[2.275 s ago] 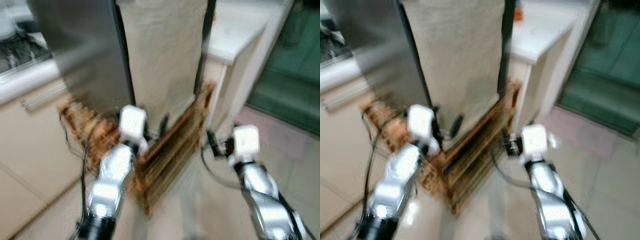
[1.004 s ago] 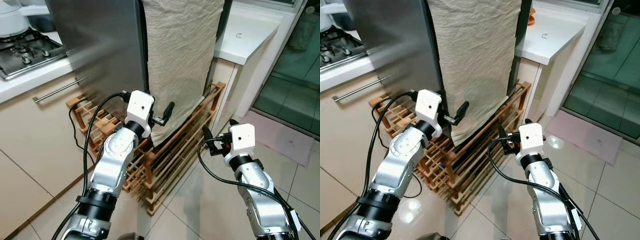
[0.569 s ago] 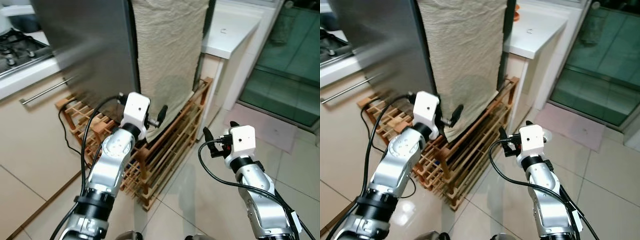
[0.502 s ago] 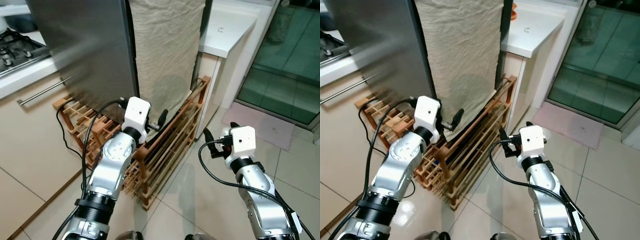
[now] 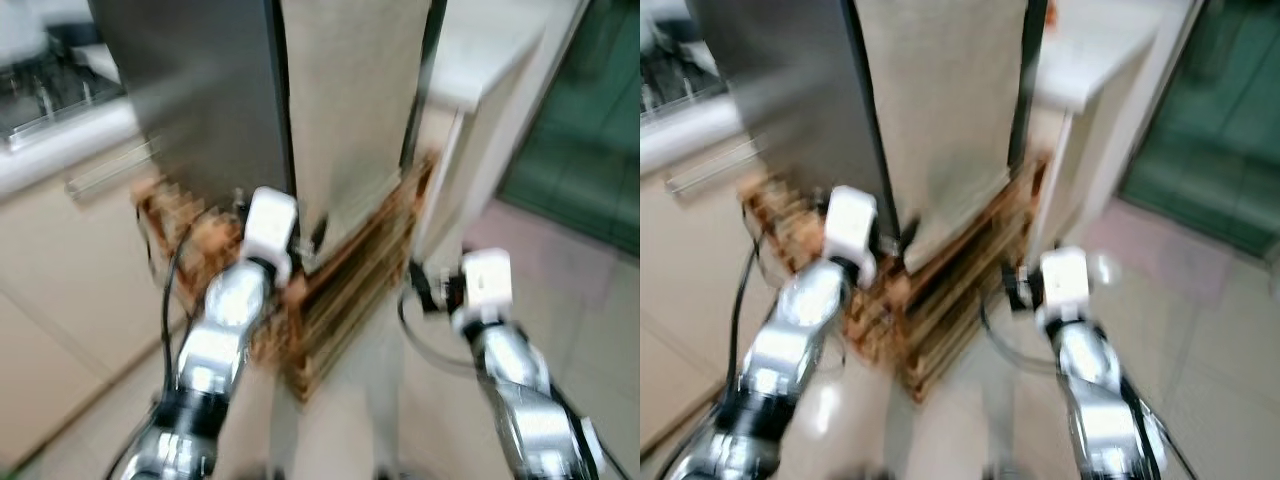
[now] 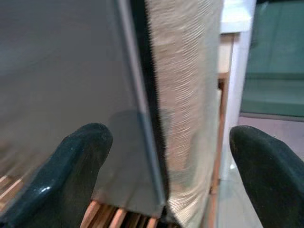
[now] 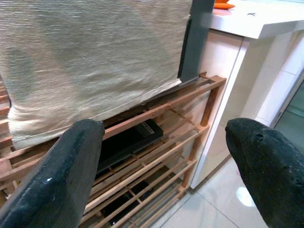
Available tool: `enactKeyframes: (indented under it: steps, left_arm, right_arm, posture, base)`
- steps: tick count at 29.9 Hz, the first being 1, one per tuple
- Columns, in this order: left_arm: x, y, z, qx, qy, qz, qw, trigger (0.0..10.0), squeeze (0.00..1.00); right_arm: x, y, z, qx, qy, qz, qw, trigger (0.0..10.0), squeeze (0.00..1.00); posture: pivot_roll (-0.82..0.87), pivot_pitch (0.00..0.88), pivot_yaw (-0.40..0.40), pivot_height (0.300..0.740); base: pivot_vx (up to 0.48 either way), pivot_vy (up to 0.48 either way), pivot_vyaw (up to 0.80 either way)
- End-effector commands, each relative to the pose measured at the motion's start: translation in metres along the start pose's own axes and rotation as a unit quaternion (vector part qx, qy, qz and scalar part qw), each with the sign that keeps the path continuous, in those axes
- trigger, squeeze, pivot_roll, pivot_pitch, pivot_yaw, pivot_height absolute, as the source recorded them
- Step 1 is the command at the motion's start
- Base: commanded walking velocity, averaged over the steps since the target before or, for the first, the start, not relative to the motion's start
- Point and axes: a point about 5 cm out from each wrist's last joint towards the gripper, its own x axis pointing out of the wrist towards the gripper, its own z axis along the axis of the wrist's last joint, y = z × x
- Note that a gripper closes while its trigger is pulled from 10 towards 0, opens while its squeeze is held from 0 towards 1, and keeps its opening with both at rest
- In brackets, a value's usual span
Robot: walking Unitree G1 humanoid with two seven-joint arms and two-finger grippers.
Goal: Restocking fridge
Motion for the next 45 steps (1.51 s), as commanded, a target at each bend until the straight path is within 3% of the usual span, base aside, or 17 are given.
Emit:
enactKeyframes:
  steps: [1,13,26,29,34,38,45]
  left_arm:
    - [0.005,-0.002,0.004,-0.001,-0.007,-0.002,1.0,10.0,0.0]
    - [0.032,-0.02,0.011,-0.004,-0.007,-0.029,1.0,10.0,0.0]
    - [0.046,-0.029,0.017,-0.003,-0.014,-0.044,0.999,10.0,0.0]
    - [0.049,-0.038,0.012,0.009,0.005,-0.063,0.998,10.0,0.0]
    - [0.052,-0.068,0.017,0.005,0.005,-0.124,0.992,10.0,0.0]
    - [0.053,-0.095,0.034,-0.022,-0.018,-0.182,0.983,10.0,0.0]
    - [0.052,-0.112,0.068,-0.061,-0.061,-0.236,0.968,10.0,0.0]
  right_arm:
    - [0.0,-0.002,-0.001,0.008,0.002,-0.004,1.0,10.0,0.0]
    - [0.002,0.001,-0.003,0.009,0.004,0.001,1.0,10.0,0.0]
    - [0.0,0.0,-0.005,0.009,0.007,-0.002,1.0,10.0,0.0]
    - [0.0,0.001,-0.005,0.01,0.009,-0.001,1.0,10.0,0.0]
    - [-0.008,-0.004,-0.022,0.024,0.051,0.005,0.998,10.0,0.0]
    - [-0.021,-0.012,-0.054,0.024,0.112,-0.002,0.993,10.0,0.0]
    - [-0.035,-0.022,-0.084,0.027,0.172,-0.018,0.985,10.0,0.0]
  posture:
    - [-0.09,0.0,0.025,0.73]
    - [-0.1,0.0,0.023,0.73]
    - [-0.11,0.009,0.028,0.73]
    - [-0.1,0.01,0.026,0.73]
    - [-0.11,0.011,0.022,0.73]
    - [-0.11,0.015,0.025,0.73]
    - [-0.11,0.021,0.028,0.73]
  base:
    - [0.0,0.0,0.0]
    - [0.0,0.0,0.0]
    - [0.0,0.0,0.0]
    - [0.0,0.0,0.0]
    - [0.0,0.0,0.0]
    - [0.0,0.0,0.0]
    - [0.0,0.0,0.0]
